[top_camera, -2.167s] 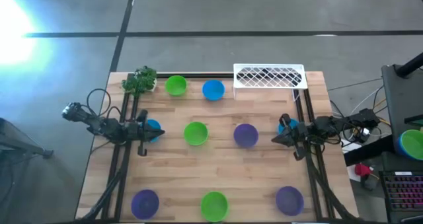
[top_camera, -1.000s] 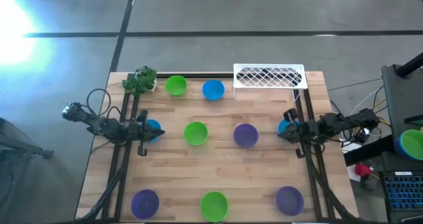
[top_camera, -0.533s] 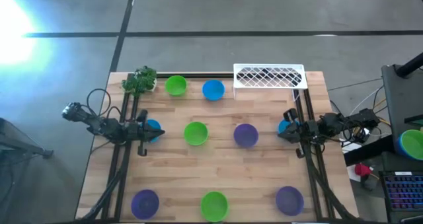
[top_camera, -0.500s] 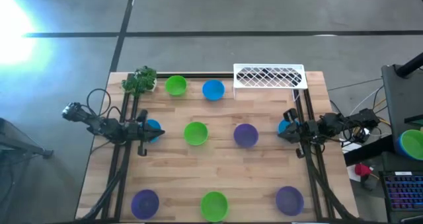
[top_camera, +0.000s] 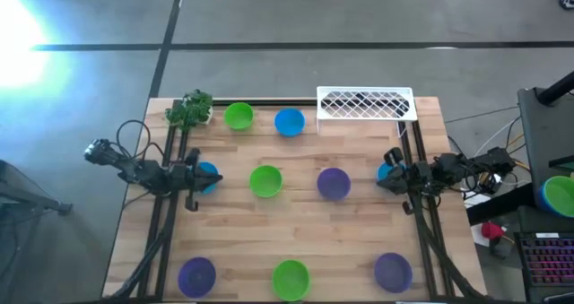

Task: Pick & Place Mini bowls
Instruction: Put the top green bowl on the shelf

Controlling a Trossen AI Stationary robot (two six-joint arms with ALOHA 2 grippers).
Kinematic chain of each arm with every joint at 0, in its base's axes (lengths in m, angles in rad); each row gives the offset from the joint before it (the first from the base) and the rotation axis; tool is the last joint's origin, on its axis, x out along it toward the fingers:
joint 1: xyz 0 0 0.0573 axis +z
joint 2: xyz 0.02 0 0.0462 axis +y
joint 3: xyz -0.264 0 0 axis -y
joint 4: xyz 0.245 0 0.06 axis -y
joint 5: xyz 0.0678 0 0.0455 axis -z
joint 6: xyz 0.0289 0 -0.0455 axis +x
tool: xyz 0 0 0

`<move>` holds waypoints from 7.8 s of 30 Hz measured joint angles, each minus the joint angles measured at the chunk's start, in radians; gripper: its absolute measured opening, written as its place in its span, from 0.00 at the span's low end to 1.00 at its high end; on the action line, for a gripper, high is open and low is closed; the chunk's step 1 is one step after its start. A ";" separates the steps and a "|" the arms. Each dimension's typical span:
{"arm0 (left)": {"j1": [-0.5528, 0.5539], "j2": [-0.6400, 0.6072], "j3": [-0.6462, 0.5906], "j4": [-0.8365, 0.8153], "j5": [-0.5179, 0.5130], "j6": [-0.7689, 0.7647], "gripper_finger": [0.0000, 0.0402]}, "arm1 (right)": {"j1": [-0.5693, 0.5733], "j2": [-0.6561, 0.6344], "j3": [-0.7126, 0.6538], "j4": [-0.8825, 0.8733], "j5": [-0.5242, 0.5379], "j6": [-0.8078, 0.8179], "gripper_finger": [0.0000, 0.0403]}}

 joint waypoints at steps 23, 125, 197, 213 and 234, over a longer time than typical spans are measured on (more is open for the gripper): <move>0.000 0.065 0.112 0.013 -0.189 -0.103 0.00 | 0.000 0.000 0.000 0.000 0.015 0.118 0.02; 1.045 1.671 1.120 -0.708 0.265 -0.480 0.19 | 0.000 0.000 0.000 -0.001 0.060 0.146 0.02; 0.498 1.422 1.232 -0.683 -0.231 0.750 0.00 | -0.086 0.680 0.549 -0.266 0.733 0.080 0.02; 0.497 1.473 1.232 -0.648 -0.229 0.801 0.00 | -0.305 1.034 0.771 -0.265 0.542 0.222 0.02; 0.470 1.488 1.231 -0.632 -0.270 0.810 0.00 | -0.314 1.383 1.100 -0.372 0.544 0.048 0.02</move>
